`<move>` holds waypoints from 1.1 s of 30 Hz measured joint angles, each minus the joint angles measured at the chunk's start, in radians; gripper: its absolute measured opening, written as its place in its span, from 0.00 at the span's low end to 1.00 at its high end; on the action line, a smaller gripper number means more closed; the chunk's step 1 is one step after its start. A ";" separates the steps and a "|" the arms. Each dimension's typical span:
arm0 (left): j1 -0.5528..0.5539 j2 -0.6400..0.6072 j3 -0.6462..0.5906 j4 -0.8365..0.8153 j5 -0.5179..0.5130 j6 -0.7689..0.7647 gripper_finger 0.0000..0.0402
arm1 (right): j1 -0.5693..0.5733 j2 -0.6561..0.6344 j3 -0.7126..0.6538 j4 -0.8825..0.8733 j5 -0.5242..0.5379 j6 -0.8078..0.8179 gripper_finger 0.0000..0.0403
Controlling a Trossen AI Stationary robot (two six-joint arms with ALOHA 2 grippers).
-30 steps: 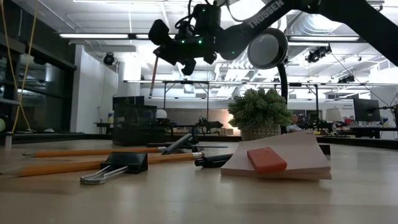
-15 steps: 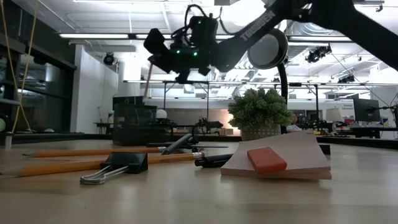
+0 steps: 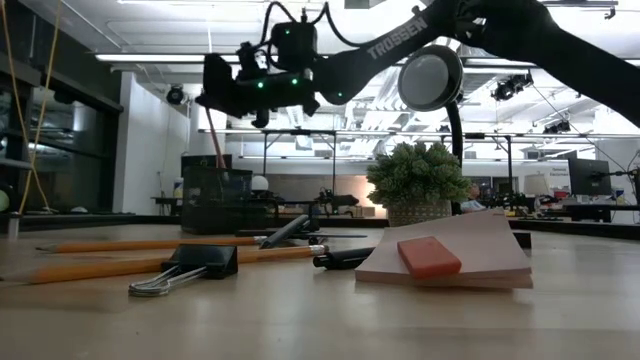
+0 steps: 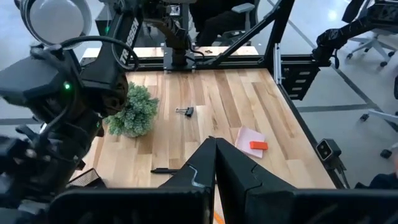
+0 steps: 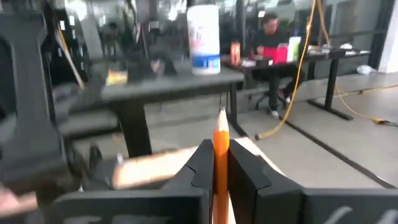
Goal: Pick and place office supplies into organizer
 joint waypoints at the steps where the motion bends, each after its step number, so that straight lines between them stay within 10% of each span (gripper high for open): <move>1: 0.000 0.000 0.000 0.000 0.000 0.001 0.00 | -0.002 0.000 0.000 -0.020 -0.012 -0.021 0.05; 33: 0.000 0.000 0.000 -0.001 0.000 0.050 0.00 | 0.001 -0.032 -0.002 -0.162 -0.222 0.043 0.32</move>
